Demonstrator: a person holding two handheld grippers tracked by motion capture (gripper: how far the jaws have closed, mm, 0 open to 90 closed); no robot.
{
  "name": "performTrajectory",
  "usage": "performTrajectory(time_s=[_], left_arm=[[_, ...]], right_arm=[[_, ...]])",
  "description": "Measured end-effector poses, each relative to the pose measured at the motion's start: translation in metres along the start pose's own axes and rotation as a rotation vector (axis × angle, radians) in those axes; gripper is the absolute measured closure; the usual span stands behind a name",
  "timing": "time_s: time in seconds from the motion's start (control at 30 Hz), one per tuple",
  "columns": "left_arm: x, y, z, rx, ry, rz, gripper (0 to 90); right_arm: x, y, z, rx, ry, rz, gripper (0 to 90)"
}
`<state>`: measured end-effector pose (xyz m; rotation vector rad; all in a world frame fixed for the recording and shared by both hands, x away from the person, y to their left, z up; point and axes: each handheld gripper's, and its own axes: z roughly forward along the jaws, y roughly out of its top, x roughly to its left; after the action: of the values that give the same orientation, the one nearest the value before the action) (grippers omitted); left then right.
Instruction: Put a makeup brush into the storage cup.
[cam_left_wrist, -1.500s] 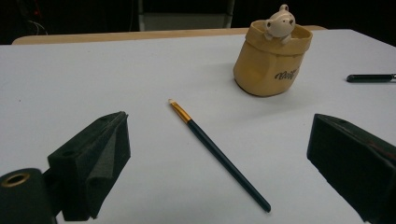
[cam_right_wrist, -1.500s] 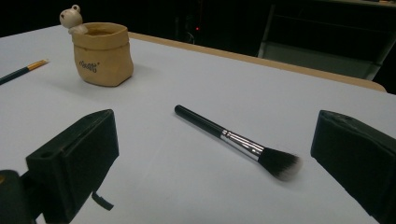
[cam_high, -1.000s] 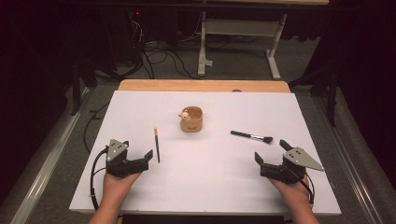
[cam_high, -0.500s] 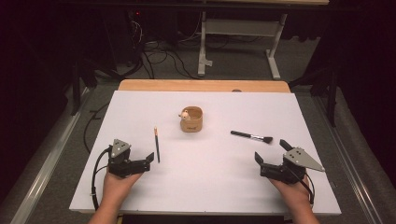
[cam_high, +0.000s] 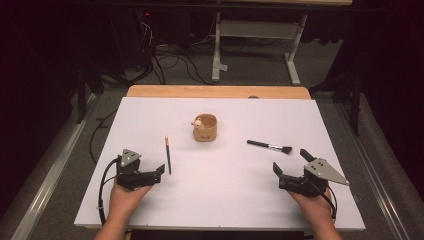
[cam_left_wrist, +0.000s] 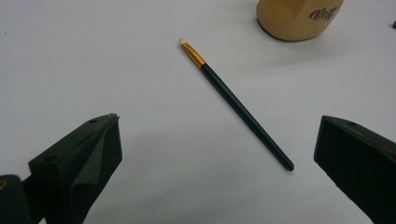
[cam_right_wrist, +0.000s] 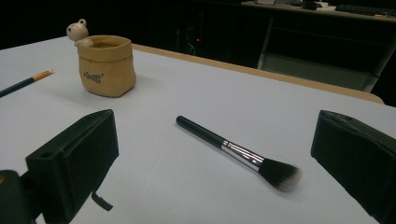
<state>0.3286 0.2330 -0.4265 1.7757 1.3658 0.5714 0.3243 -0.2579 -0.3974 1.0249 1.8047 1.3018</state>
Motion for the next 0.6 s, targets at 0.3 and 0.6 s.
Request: performTrajectory(time_s=[0.3,0.6], left_arm=[[0.0004,0.0009,0.0014,0.030,-0.011,-0.010,3.7],[0.0001,0.0017,0.0068,0.075,0.009,-0.025,3.0]], right_arm=[[0.0014,0.0002,0.0013,-0.006,0.011,0.002,2.2],[0.0051,0.0001,0.0024,0.005,0.025,-0.006,2.2]])
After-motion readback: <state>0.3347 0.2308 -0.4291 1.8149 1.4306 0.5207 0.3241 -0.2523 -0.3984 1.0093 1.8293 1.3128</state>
